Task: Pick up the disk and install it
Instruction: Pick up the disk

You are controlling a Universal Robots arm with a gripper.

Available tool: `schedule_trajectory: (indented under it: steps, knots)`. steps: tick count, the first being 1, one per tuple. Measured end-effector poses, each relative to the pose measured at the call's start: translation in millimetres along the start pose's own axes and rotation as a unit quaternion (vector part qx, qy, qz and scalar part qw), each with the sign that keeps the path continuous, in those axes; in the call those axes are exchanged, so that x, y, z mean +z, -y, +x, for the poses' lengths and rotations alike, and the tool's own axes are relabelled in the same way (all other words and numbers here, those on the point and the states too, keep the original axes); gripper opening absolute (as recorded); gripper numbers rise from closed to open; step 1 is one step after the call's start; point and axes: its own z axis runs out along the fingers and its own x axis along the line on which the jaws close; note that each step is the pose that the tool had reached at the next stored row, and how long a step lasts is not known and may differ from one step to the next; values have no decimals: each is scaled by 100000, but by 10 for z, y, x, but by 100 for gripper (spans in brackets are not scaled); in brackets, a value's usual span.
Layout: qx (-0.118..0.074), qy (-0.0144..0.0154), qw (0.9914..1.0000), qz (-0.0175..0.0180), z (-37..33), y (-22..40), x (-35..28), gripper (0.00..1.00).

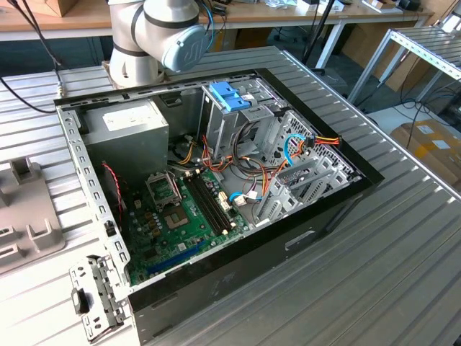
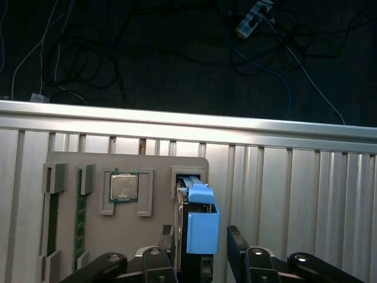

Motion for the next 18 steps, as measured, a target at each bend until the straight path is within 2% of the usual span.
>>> schedule_trajectory:
  steps: [6, 9, 18]
  knots:
    - [-571, -22, 99998, -12, 1, -11, 80, 48]
    - [-1253, -54, 99992, -26, 3, -9, 147, 48]
    - [-1815, -79, 99983, -40, 11, -3, 281, 48]
